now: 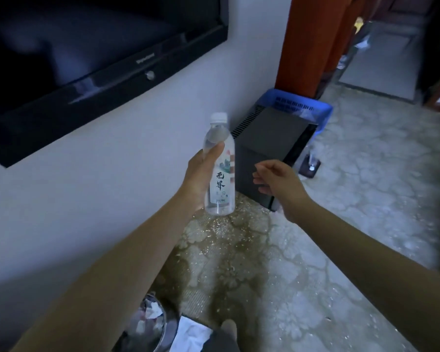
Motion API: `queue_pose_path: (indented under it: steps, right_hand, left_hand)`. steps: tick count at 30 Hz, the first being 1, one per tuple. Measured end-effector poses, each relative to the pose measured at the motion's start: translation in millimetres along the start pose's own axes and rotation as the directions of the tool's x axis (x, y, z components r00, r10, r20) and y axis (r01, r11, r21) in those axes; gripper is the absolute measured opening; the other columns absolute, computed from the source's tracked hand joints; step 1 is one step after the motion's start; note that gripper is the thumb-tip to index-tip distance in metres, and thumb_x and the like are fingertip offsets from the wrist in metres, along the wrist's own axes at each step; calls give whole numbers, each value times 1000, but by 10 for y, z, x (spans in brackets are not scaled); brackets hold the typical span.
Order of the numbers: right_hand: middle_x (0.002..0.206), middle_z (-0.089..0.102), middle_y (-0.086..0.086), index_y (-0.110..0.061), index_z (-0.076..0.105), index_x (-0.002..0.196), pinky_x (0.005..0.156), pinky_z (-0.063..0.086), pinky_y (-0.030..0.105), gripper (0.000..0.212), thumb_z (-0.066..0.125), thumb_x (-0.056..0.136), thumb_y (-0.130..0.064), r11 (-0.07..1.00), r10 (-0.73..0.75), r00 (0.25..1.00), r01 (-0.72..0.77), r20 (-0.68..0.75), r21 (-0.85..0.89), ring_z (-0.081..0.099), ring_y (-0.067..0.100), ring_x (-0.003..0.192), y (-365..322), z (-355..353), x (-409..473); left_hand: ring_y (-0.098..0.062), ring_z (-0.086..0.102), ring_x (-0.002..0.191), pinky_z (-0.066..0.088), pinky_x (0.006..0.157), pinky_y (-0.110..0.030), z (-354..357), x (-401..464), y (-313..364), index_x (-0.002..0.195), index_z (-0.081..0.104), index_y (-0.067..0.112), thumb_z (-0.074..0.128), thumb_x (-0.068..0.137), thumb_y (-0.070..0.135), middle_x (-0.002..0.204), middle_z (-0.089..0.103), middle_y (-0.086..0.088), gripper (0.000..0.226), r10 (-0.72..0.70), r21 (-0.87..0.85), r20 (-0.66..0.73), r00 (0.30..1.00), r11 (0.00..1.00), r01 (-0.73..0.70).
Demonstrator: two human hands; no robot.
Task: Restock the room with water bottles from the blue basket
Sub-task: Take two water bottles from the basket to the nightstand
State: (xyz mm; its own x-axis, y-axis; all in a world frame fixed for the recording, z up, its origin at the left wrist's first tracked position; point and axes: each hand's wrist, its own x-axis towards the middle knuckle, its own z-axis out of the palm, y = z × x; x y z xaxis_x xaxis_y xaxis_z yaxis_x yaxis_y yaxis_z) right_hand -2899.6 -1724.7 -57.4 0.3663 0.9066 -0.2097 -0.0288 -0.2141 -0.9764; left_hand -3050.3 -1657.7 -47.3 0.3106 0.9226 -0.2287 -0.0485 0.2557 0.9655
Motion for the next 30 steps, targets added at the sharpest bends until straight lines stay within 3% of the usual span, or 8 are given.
queue_pose_path:
  steps: [8,14,20,25,30]
  right_hand:
    - [79,62,-1,-13,59,94,75,49,26,11,49,97,-17,998,27,988,-19,-149,59,59,10,73,-141,-520,512]
    - [79,62,-1,-10,58,96,74,49,25,8,52,95,-15,999,29,978,-21,-207,42,59,11,73,-242,-703,998]
    - [78,62,-2,-17,58,83,72,48,23,13,54,94,-11,998,44,967,-30,-251,60,59,10,72,-266,-1044,1351]
    - [82,63,2,-18,57,79,71,50,22,15,55,93,-11,997,48,960,-28,-274,77,61,12,74,-320,-1527,1742]
    - [78,64,0,-18,58,80,77,50,28,15,55,93,-11,996,51,962,-28,-267,90,60,9,70,-353,-2171,2287]
  left_hand:
    - [-9,66,55,53,52,-20,564,743,142,86,59,22,53,92,40,66,68,6,20,15,53,118,993,998,-21]
    - [-13,64,62,52,56,-23,871,1334,282,97,59,15,54,90,43,75,66,0,29,-21,58,144,989,998,12]
    - [-14,61,53,50,57,-25,1225,1797,336,81,60,19,56,90,43,62,65,1,26,-85,13,205,975,996,84]
    - [-8,60,41,49,42,-17,1754,2153,416,78,59,16,52,92,37,48,64,4,26,-64,14,250,966,998,63]
    - [-10,61,44,52,48,-22,2414,2631,406,77,60,17,52,93,36,51,65,4,26,-29,50,279,960,999,16]
